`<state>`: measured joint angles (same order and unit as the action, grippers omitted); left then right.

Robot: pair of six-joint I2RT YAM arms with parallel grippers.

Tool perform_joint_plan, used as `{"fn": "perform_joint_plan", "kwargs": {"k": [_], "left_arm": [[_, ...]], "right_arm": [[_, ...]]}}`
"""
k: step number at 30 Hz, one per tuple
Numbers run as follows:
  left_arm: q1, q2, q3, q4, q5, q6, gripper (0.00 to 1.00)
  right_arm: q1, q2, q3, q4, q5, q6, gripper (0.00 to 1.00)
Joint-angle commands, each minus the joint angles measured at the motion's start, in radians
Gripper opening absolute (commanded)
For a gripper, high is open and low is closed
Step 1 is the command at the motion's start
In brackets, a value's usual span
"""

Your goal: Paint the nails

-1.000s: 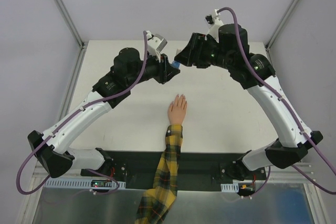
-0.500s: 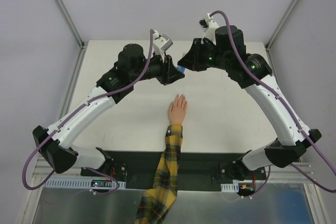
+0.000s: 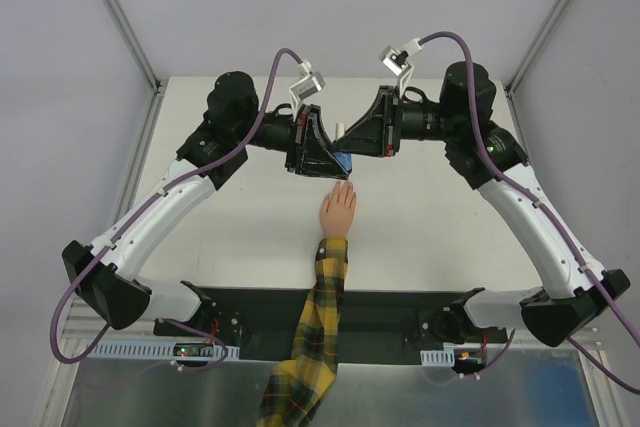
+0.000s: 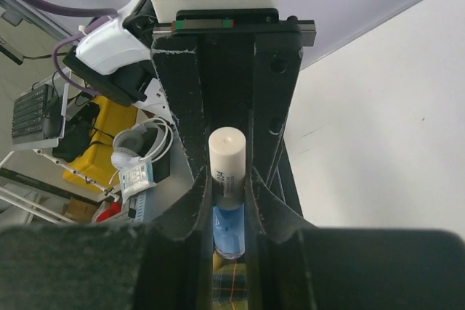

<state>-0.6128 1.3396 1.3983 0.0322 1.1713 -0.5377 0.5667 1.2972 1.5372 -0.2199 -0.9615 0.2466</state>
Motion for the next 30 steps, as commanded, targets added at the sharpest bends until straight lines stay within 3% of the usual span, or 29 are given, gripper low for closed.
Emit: {"fn": "perform_joint_plan", "kwargs": {"k": [1, 3, 6, 8, 9, 12, 17, 21, 30], "left_arm": [[-0.007, -0.034, 0.002, 0.123, -0.088, 0.053, 0.00], [-0.004, -0.068, -0.013, 0.066, -0.224, 0.123, 0.00], [-0.004, -0.106, -0.038, 0.026, -0.362, 0.169, 0.00], [-0.004, -0.115, -0.041, 0.003, -0.390, 0.186, 0.00], [-0.004, -0.115, -0.033, -0.014, -0.403, 0.202, 0.00], [-0.004, -0.108, -0.021, -0.074, -0.426, 0.228, 0.00], [-0.004, -0.097, -0.015, -0.097, -0.406, 0.231, 0.00], [-0.004, -0.088, -0.007, -0.098, -0.400, 0.229, 0.00], [-0.004, -0.077, 0.002, -0.110, -0.417, 0.226, 0.00]], "right_arm": [[0.015, 0.007, 0.018, 0.087, 0.025, 0.048, 0.11], [0.015, -0.001, 0.043, 0.012, 0.087, 0.016, 0.15], [0.016, -0.006, 0.081, -0.102, 0.194, -0.024, 0.41], [0.016, -0.010, 0.101, -0.169, 0.251, -0.041, 0.52], [0.016, -0.012, 0.125, -0.194, 0.324, -0.056, 0.64], [0.019, -0.001, 0.188, -0.280, 0.433, -0.090, 0.75], [0.032, 0.043, 0.277, -0.361, 0.486, -0.130, 0.77], [0.056, 0.089, 0.343, -0.404, 0.515, -0.155, 0.65], [0.127, 0.157, 0.426, -0.467, 0.604, -0.182, 0.55]]}}
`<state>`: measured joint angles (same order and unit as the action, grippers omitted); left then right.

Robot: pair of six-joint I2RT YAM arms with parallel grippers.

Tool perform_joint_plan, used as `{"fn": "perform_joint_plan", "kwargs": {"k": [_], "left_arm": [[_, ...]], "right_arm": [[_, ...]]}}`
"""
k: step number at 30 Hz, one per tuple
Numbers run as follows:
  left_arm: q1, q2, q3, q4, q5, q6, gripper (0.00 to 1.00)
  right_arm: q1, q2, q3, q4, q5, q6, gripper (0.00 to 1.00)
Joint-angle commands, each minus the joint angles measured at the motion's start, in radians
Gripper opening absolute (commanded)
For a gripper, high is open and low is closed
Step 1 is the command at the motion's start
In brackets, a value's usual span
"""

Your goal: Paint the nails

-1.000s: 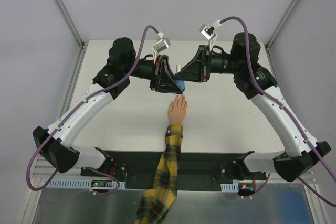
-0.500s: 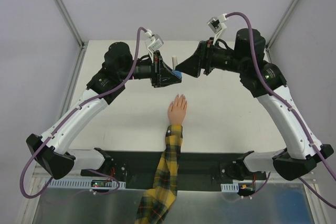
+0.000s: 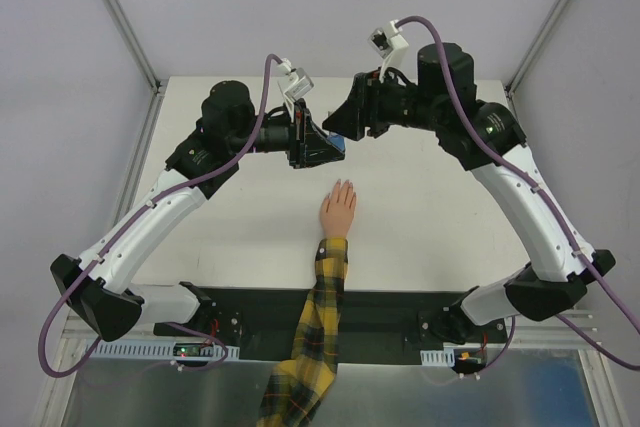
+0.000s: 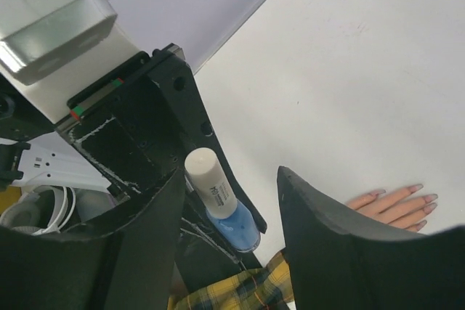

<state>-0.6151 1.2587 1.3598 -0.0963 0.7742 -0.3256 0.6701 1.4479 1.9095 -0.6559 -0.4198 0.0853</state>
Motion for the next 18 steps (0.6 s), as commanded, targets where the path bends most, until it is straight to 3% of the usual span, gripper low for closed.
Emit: {"fn": "perform_joint_plan", "kwargs": {"k": [1, 6, 11, 14, 18], "left_arm": [[-0.003, 0.002, 0.041, 0.018, -0.021, 0.014, 0.00], [-0.002, -0.004, 0.036, 0.009, -0.042, 0.014, 0.00], [-0.002, -0.021, 0.019, 0.007, -0.090, 0.010, 0.00], [-0.002, -0.035, 0.007, 0.006, -0.122, 0.013, 0.00], [-0.002, -0.056, -0.004, 0.009, -0.159, 0.025, 0.00]], "right_arm": [[0.023, 0.008, 0.053, -0.040, 0.065, -0.019, 0.54], [0.023, 0.009, 0.039, -0.045, 0.096, 0.001, 0.43], [0.023, -0.020, -0.001, -0.034, 0.128, 0.001, 0.17], [0.022, -0.046, -0.036, -0.034, 0.154, -0.001, 0.08], [0.022, -0.089, -0.087, -0.025, 0.199, 0.001, 0.04]]}}
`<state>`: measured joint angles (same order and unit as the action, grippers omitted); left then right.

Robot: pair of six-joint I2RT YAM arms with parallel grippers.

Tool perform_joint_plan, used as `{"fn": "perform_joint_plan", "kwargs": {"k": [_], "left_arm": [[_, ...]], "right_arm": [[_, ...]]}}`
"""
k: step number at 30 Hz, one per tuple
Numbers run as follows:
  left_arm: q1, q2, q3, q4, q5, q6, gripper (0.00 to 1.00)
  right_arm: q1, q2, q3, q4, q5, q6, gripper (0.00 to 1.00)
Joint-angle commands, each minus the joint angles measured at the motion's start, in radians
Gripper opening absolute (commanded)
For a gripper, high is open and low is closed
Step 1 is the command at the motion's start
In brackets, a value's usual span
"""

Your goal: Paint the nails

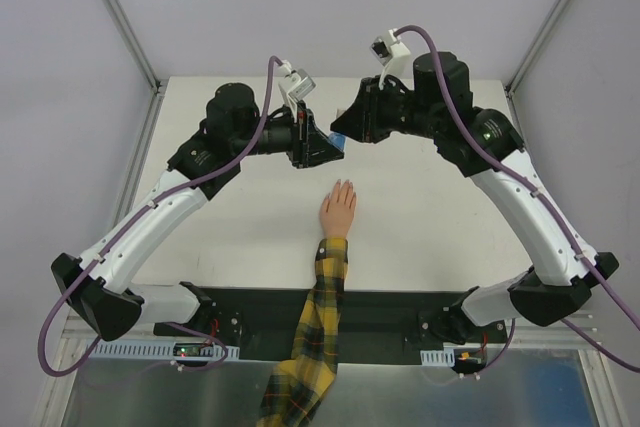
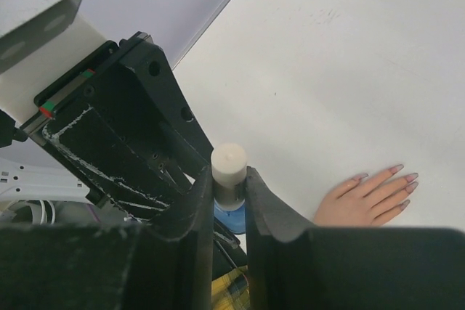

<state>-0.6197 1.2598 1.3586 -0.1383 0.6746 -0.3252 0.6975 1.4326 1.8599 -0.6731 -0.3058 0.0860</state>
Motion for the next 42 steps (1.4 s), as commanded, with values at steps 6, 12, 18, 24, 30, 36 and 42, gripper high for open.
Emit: {"fn": "perform_joint_plan", "kwargs": {"k": [6, 12, 18, 24, 30, 36, 42], "left_arm": [[0.003, -0.085, -0.022, 0.068, -0.084, 0.026, 0.00], [0.003, -0.106, -0.049, 0.108, -0.095, 0.015, 0.00], [0.003, -0.108, -0.062, 0.109, -0.116, 0.008, 0.00], [0.003, -0.097, -0.056, 0.086, -0.168, 0.006, 0.00], [0.000, -0.086, -0.042, 0.066, -0.176, 0.012, 0.00], [-0.015, -0.076, -0.033, 0.057, -0.170, 0.021, 0.00], [-0.031, -0.066, -0.018, 0.049, -0.161, 0.029, 0.00]], "right_arm": [[-0.010, -0.115, -0.077, 0.024, 0.123, 0.024, 0.01], [-0.013, -0.127, -0.113, 0.056, 0.082, 0.067, 0.06], [-0.013, -0.117, -0.047, 0.023, 0.132, 0.081, 0.50], [-0.012, -0.058, 0.027, -0.022, 0.146, 0.170, 0.66], [0.007, -0.003, 0.082, -0.028, 0.143, 0.179, 0.67], [0.026, 0.051, 0.123, -0.034, 0.126, 0.179, 0.56], [0.033, 0.075, 0.139, -0.046, 0.099, 0.172, 0.32]]}}
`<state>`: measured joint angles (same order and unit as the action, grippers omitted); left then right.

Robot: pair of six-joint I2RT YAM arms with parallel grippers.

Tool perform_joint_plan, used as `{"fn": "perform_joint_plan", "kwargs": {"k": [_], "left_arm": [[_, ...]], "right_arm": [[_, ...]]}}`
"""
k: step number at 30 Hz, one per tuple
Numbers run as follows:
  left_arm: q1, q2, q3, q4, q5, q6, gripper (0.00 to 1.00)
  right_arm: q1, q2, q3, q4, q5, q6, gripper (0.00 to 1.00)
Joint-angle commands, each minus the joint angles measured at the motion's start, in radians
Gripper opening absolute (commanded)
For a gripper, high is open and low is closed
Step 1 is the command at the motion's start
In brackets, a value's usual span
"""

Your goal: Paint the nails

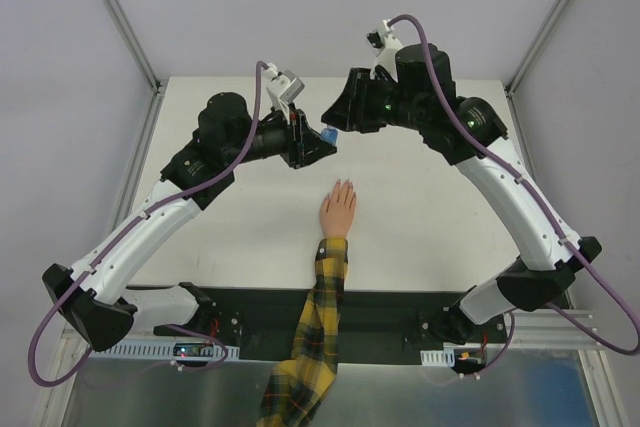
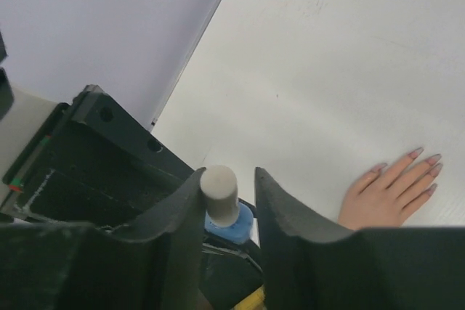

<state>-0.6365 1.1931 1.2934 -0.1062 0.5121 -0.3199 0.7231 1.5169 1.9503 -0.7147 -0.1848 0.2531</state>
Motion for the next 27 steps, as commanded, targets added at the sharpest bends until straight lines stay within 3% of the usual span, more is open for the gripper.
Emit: {"fn": "perform_joint_plan", "kwargs": {"k": [1, 3, 4, 6, 7, 9, 10, 11, 13, 17, 22, 24, 25, 26, 27], "left_arm": [[-0.014, 0.000, 0.044, 0.022, 0.020, 0.024, 0.00], [-0.009, -0.012, 0.031, 0.057, 0.083, 0.021, 0.00], [-0.005, -0.016, 0.008, 0.088, 0.126, 0.006, 0.00], [0.009, -0.024, -0.014, 0.176, 0.241, -0.028, 0.00], [0.027, -0.029, -0.044, 0.213, 0.287, -0.069, 0.00], [0.052, -0.039, -0.086, 0.344, 0.389, -0.154, 0.00], [0.076, -0.043, -0.100, 0.394, 0.422, -0.197, 0.00], [0.092, -0.043, -0.115, 0.469, 0.489, -0.246, 0.00], [0.121, -0.032, -0.150, 0.684, 0.538, -0.416, 0.00], [0.123, 0.039, -0.134, 0.832, 0.626, -0.573, 0.00], [0.123, 0.034, -0.105, 0.693, 0.600, -0.480, 0.00], [0.123, 0.026, -0.083, 0.607, 0.577, -0.386, 0.00], [0.123, 0.017, -0.075, 0.511, 0.542, -0.351, 0.00], [0.123, 0.013, -0.069, 0.461, 0.519, -0.314, 0.00], [0.121, 0.007, -0.050, 0.391, 0.490, -0.227, 0.00]], "right_arm": [[0.004, -0.015, 0.033, -0.006, -0.027, 0.002, 0.25], [-0.002, -0.037, -0.003, 0.007, -0.039, -0.006, 0.05], [-0.022, -0.072, -0.075, 0.026, -0.079, -0.003, 0.01], [-0.054, -0.116, -0.170, 0.147, -0.152, 0.011, 0.01], [-0.092, -0.173, -0.297, 0.209, -0.264, 0.034, 0.01], [-0.132, -0.225, -0.422, 0.470, -0.413, 0.067, 0.01], [-0.161, -0.242, -0.468, 0.560, -0.577, 0.090, 0.01], [-0.169, -0.262, -0.541, 0.759, -0.658, 0.150, 0.01], [-0.175, -0.258, -0.550, 0.849, -0.804, 0.175, 0.01], [-0.175, -0.241, -0.521, 0.857, -0.834, 0.175, 0.01], [-0.179, -0.250, -0.482, 0.720, -0.751, 0.111, 0.03], [-0.175, -0.259, -0.420, 0.580, -0.614, 0.019, 0.17], [-0.175, -0.262, -0.386, 0.422, -0.541, -0.017, 0.23], [-0.172, -0.258, -0.352, 0.341, -0.457, -0.044, 0.41], [-0.171, -0.258, -0.323, 0.272, -0.312, -0.069, 0.47]]}}
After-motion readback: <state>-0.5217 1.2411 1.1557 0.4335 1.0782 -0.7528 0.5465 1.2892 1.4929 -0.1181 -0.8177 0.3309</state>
